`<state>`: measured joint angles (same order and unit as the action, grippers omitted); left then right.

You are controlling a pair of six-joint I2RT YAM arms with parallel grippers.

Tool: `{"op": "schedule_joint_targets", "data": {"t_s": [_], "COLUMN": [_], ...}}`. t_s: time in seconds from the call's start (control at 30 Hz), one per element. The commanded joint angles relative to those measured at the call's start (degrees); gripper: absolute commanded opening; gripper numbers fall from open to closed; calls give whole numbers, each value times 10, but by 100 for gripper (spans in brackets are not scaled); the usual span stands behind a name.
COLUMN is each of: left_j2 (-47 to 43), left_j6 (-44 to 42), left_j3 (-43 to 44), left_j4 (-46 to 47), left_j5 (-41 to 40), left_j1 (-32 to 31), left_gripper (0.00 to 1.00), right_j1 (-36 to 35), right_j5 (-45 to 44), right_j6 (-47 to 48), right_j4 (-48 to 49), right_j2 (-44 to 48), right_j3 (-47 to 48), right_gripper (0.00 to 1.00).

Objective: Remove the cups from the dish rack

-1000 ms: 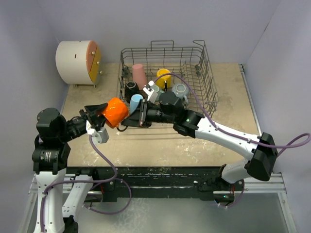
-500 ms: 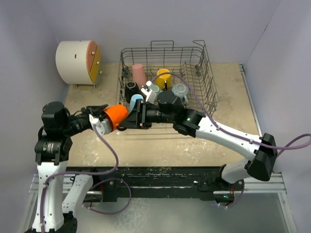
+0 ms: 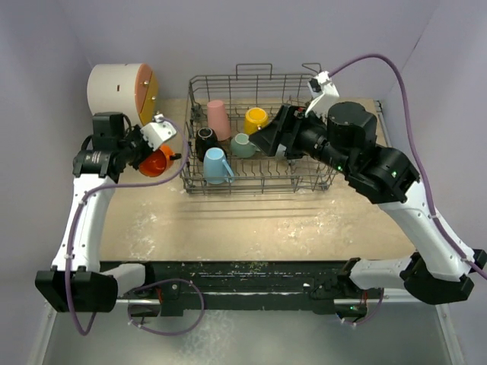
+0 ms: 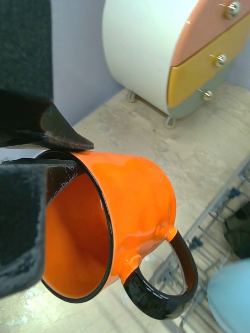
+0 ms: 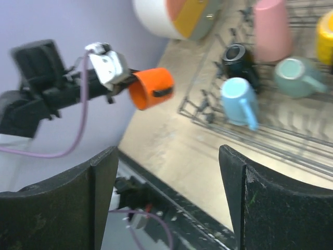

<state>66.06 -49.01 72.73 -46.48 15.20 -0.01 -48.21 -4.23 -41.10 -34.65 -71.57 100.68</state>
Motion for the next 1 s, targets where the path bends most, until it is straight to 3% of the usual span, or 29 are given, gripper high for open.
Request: {"op": "schedule_joint_targets", "data": {"t_s": [0.0,0.53,0.97], "left_j2": [49,353,476], "left_j6": [48,83,83], "left_j3": [67,176,258], "left_j4": [7,10,12], "left_j5": [-82,-67,-54], "left_j1": [3,37,37], "left_gripper": [0,0,0], "right_j1": [23,74,81], "right_j5": [-83,-85,-45], "right_j6": [75,134,139], "right_j4": [-115,-114,-94], "right_j2": [-14,-68,-87], "right_j3": [25,-5,-44], "right_gripper": [80,82,84]}}
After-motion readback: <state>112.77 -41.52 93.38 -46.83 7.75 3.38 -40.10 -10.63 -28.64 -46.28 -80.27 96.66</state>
